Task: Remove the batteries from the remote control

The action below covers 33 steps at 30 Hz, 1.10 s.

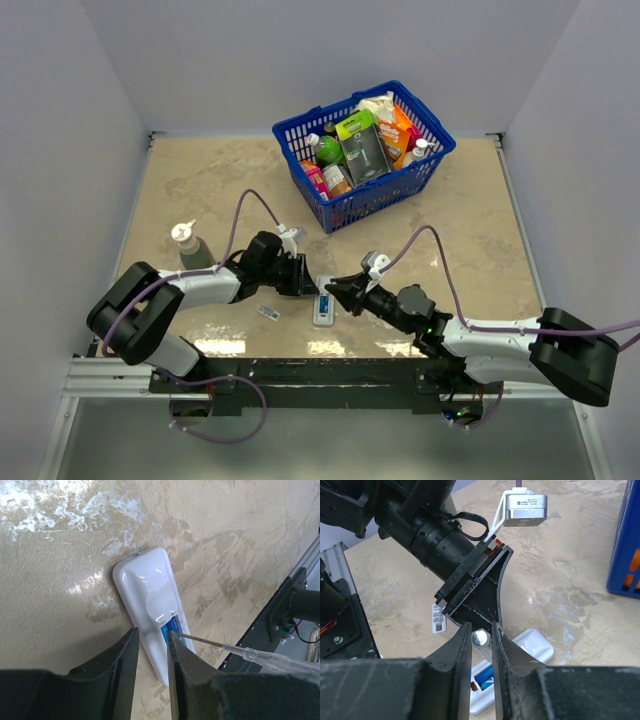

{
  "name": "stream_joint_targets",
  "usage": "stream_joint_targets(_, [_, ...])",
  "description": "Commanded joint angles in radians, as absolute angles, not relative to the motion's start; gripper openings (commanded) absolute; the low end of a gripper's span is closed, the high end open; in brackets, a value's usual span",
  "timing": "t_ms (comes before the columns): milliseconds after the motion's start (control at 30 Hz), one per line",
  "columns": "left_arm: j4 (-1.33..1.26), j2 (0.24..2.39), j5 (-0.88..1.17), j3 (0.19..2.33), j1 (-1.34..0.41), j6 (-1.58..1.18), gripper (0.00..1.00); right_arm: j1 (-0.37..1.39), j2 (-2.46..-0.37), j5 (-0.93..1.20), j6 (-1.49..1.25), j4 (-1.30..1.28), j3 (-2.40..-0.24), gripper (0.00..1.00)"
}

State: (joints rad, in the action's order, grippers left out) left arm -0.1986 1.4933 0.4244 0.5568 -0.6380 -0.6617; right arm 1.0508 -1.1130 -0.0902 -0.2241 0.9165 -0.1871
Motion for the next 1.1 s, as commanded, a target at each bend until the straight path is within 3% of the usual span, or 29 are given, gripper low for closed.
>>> stream_joint_targets(0, [-0.241, 1.508, 0.437, 0.551, -0.641, -0.663, 0.34, 1.066, -1.173, -0.041, -0.256, 0.695, -0.204, 0.15])
stream_joint_targets(300, [-0.225, 1.542, 0.416, 0.557, -0.641, -0.644, 0.33, 1.065, -1.198, -0.103, -0.313, 0.664, -0.21, 0.15])
stream_joint_targets(667, [-0.264, 1.572, 0.431, 0.529, -0.643, -0.658, 0.3, 1.066, -1.313, -0.043, -0.342, 0.834, -0.161, 0.12])
stream_joint_targets(1067, [-0.255, 1.555, 0.426, 0.519, -0.641, -0.673, 0.29, 1.066, -1.338, -0.084, -0.403, 0.785, -0.174, 0.12])
